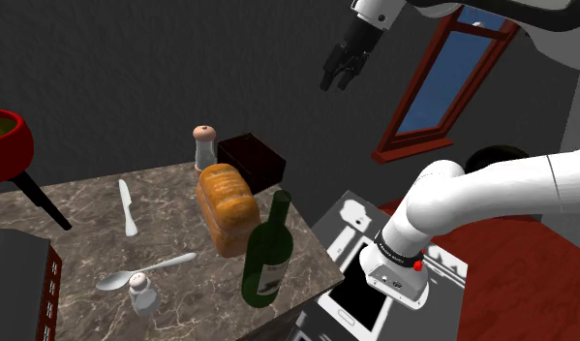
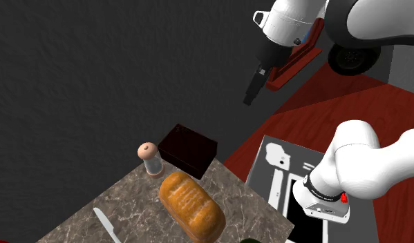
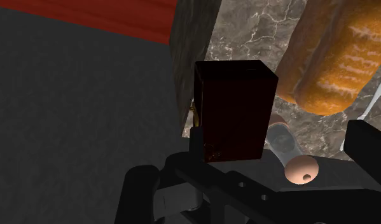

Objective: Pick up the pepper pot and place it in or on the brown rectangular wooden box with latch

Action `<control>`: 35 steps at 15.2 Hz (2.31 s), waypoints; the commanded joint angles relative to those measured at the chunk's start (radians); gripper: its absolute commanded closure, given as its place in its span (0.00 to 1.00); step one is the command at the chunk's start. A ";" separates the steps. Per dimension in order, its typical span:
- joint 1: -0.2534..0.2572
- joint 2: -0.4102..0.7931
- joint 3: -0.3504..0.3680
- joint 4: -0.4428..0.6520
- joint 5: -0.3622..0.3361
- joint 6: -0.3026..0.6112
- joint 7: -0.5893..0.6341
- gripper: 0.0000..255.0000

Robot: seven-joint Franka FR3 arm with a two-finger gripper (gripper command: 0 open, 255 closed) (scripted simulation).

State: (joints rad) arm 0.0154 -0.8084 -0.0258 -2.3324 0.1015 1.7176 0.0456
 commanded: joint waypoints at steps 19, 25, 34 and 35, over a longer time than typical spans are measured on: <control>0.019 0.673 0.279 0.326 -0.156 0.231 0.290 0.00; 0.054 0.934 0.323 0.530 -0.285 0.215 0.404 0.00; 0.118 1.191 0.317 0.739 -0.401 0.190 0.483 0.00; 0.117 1.194 0.316 0.730 -0.403 0.202 0.484 0.00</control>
State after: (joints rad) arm 0.1324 0.3827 0.2915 -1.5939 -0.2988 1.9083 0.5274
